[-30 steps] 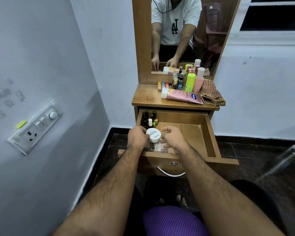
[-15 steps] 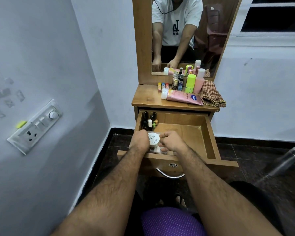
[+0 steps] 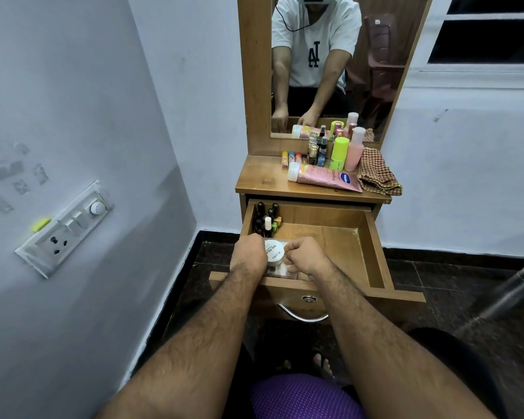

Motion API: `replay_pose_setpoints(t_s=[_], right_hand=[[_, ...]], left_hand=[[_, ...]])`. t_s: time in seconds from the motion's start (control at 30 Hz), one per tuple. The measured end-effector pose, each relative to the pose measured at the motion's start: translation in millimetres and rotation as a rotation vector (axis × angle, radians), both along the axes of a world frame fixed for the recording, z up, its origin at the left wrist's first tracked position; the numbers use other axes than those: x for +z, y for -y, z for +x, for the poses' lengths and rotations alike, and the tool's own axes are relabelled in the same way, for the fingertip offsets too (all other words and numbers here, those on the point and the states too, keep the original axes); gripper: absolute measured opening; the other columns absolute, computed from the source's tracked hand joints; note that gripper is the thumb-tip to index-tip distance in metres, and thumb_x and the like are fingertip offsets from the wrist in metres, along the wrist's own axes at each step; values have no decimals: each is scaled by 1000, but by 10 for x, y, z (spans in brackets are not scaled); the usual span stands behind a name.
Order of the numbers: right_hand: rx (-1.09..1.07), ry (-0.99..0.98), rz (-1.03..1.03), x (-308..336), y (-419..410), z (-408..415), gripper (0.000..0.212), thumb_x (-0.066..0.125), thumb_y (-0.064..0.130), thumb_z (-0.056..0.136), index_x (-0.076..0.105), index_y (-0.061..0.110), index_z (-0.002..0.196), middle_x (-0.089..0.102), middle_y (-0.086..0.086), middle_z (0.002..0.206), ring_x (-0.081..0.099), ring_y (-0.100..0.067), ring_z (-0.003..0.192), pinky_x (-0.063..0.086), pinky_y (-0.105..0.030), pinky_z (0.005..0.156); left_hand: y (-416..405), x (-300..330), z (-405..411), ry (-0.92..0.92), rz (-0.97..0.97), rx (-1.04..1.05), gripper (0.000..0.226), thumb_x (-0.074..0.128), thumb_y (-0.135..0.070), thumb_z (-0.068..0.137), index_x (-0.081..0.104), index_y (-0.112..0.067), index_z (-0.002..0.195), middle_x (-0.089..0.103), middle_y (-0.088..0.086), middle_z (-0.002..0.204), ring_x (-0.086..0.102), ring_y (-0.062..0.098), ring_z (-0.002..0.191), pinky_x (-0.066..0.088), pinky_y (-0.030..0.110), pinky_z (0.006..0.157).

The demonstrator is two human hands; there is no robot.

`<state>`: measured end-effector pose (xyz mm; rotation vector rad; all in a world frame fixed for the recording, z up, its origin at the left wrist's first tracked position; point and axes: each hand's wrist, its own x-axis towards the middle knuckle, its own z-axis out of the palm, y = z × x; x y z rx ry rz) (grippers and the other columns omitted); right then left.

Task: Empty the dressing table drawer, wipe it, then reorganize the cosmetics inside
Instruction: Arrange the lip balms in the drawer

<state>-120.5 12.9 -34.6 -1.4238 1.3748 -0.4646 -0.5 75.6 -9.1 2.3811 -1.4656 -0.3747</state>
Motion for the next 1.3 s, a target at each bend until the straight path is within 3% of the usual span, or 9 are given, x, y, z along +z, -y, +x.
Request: replay_pose_setpoints(t_s=[0.1,0.17,0.27,0.4,0.53,0.63,0.93,1.13,1.3], right_hand=[[18,-11,-10,43,-26,-14,19,51,-4,94,65,9,92,67,-11,91,64,-15,78,56,-24,52],[12,-5,-7,79,-46,-19,19,51,-4,94,63,10,90,66,-10,91,62,-13,74,50,-19,45],[-20,16,-22,76,-50,-22,23,52,-3,93,60,14,81,64,-8,91,62,-17,82,53,-26,53],[-84,29,-122,131,-72,-37,25,53,-3,90,60,15,74,63,-7,83,62,-21,79,53,-31,50],[-187,27,-305,198,-70,-73,25,56,5,84,64,23,70,67,3,75,69,-24,83,61,-46,74],[-246,77,-358,225,-65,-90,20,58,11,82,64,27,70,70,4,78,69,-23,82,60,-48,73],[-263,91,-489,430,179,-209,12,63,13,88,71,21,92,67,11,84,65,-11,86,57,-35,79],[-184,33,-617,806,699,-237,16,63,13,90,72,16,103,66,8,92,60,-7,87,55,-28,82],[-118,-41,-762,1165,1198,-15,18,63,12,89,73,13,103,68,5,94,60,-8,87,53,-26,79]], left_hand=[[-8,17,-6,4,4,0,15,64,-13,90,70,-9,104,69,12,105,64,26,99,53,34,79],[-14,23,-15,14,-15,-1,15,63,-14,92,70,-10,105,70,11,104,65,25,98,53,34,78],[-33,36,-31,19,-68,-1,20,60,-17,95,70,-12,111,71,10,106,66,24,99,54,34,81],[-52,74,-42,-8,-146,-38,23,59,-19,97,70,-14,116,71,9,109,64,22,103,52,34,86],[-58,131,-44,-49,-210,-60,23,58,-21,97,70,-14,116,71,7,109,63,22,103,49,32,87],[-47,160,-45,-101,-264,-55,22,59,-22,97,71,-16,115,71,5,106,63,19,98,51,30,85],[366,373,85,-296,-463,14,18,62,-22,96,71,-19,111,73,-4,97,66,10,90,55,32,86],[891,582,260,-251,-510,8,23,62,-24,96,71,-16,115,72,-3,113,64,12,103,48,23,90],[1414,732,393,-276,-539,66,21,64,-27,95,72,-20,113,71,-4,111,63,13,103,54,36,93]])
